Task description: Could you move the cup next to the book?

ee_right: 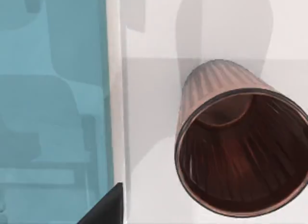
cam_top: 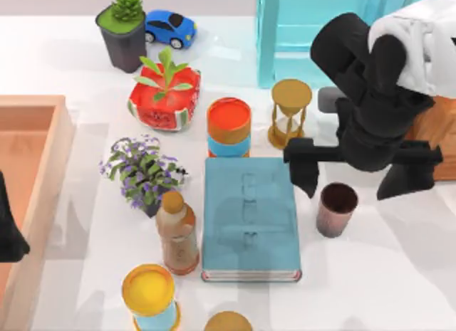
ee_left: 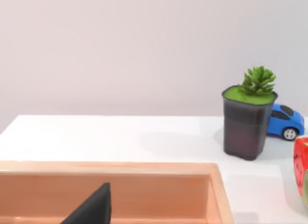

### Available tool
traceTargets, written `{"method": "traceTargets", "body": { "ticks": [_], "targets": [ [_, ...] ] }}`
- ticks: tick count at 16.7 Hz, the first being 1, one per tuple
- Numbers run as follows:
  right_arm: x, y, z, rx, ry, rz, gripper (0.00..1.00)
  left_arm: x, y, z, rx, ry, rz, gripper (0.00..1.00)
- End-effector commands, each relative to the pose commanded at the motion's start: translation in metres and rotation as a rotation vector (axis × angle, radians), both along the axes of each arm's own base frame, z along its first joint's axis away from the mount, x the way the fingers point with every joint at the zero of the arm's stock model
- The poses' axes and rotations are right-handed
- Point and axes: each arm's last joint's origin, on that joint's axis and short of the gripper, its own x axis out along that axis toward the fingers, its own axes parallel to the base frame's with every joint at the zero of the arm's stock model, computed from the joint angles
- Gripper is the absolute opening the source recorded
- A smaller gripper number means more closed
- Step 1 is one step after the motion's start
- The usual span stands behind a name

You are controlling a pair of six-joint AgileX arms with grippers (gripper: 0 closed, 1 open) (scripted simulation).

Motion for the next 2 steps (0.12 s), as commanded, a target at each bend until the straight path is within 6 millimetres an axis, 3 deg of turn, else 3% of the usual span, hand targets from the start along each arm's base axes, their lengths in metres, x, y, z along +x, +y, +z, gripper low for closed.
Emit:
{"method": "traceTargets", "body": {
  "ticks": [2],
  "targets": [
    [0.0000,0.0000,0.0000,0.000,0.000,0.000,1.00,0.0000,0.0000,0.0000,0.000,0.000,0.000,1.00]
  ]
}}
